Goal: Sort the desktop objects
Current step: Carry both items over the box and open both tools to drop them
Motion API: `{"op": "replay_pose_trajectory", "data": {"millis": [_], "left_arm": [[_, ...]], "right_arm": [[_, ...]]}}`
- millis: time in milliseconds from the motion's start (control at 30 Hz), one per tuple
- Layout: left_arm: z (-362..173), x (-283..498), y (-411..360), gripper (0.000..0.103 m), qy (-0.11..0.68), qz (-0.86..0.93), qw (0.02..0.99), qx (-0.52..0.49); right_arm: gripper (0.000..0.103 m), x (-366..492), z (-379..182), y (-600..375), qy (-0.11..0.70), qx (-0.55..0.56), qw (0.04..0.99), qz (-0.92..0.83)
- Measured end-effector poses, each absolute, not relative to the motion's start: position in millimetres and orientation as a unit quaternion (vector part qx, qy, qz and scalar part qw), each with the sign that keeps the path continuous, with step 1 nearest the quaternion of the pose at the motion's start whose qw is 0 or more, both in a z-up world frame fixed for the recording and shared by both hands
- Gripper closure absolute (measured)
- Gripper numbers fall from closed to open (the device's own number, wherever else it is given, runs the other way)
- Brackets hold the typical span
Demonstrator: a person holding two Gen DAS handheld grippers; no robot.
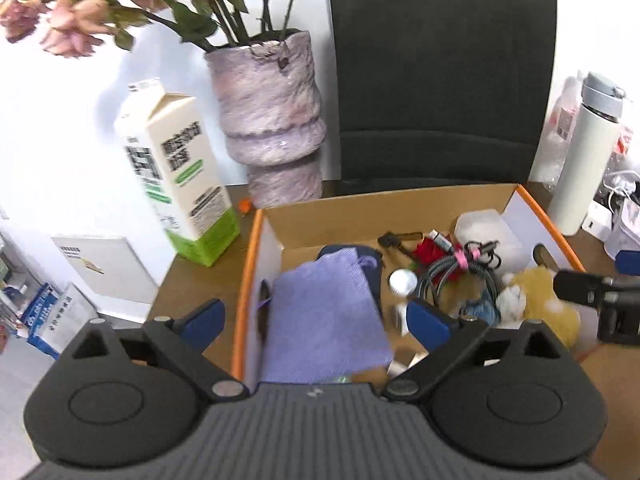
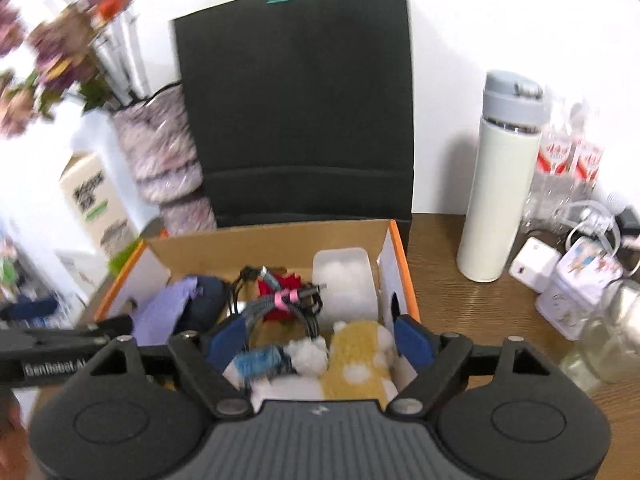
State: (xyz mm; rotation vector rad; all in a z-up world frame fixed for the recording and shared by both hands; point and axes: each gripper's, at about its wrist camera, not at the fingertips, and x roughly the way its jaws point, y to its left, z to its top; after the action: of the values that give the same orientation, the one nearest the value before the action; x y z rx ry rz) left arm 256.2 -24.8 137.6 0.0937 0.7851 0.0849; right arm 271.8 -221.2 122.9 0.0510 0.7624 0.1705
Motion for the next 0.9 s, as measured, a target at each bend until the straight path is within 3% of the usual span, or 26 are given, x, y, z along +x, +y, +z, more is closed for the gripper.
{"op": "replay_pose_trajectory", "data": {"millis": [267,633,900], "left_arm": [[129,196,-16,0.0,0.399,0.035,0.916,0.033],[80,47,-21,0.0,0.312,0.035,0.949,0.038],[35,-55,-9,0.0,0.324,0.024,0.946,-0.024]], "right_arm": [[0.017,205,113,-198,0.366,-0.046,0.923,0.109],[0.016,69,54,-211,0.318,-0.021,0.941,0.112],[0.016,-31,16,-240,0.331,0.044,0.938,0.098]]}}
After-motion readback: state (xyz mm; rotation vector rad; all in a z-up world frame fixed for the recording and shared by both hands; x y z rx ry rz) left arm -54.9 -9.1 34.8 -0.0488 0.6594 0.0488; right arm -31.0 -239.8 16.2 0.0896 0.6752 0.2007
